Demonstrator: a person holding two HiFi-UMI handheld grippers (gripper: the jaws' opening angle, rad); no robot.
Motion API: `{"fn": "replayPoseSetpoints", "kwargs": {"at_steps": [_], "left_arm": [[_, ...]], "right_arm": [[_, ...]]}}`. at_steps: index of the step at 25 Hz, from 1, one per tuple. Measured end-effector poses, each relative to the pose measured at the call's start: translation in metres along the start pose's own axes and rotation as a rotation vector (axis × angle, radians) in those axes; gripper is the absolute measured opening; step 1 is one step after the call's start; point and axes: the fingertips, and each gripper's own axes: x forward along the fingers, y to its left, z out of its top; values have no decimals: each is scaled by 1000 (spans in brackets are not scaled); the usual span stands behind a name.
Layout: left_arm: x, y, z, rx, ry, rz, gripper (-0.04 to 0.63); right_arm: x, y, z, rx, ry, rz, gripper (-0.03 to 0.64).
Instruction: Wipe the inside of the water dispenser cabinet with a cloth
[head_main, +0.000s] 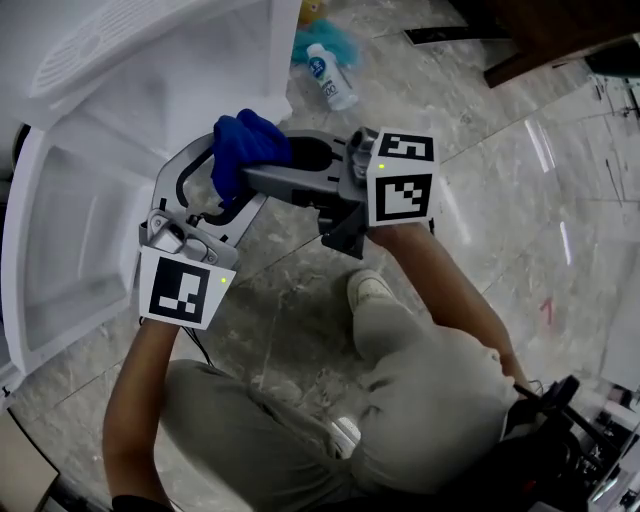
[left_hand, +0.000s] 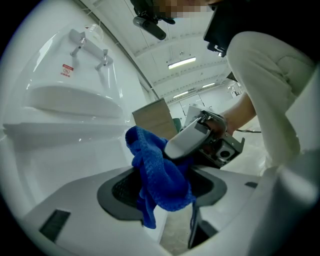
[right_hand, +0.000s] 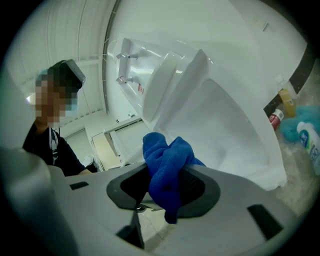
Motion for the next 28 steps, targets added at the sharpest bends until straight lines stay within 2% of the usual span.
{"fn": "replayPoseSetpoints", "kwargs": {"at_steps": [5,7,9,11,12,15,18,21,25,28], "left_arm": [[11,-7,-4,-54,-21,-29,192],[18,-9,-1,-82,-35,-32,173],[24,-3,-4,-151,-41,-15,163],[30,15,-20,-258,-13,34,153],[34,27,-31,-282,6,58,152],[51,58,-81,-271,122,120,152],[73,83,-131,-250,287,173,150],[94,106,-159,-220,388,209,150],[112,127,-195,-169,523,228,150],[120,125,-226,-99,630,196,150]], "right_arm": [[-17,-8,-1,-3,-8,-61,172],[-26,-12,2,-11,-13,-93,189],[-37,-18,7,-26,-29,-144,198],[-57,-29,17,-47,-69,-230,196],[-70,-36,23,-58,-93,-277,196],[-102,-49,33,-88,-134,-363,196],[-117,-50,31,-97,-124,-372,196],[-129,-46,22,-91,-94,-371,196],[-149,-44,10,-86,-75,-379,196],[-159,-44,1,-64,-78,-387,196]]}}
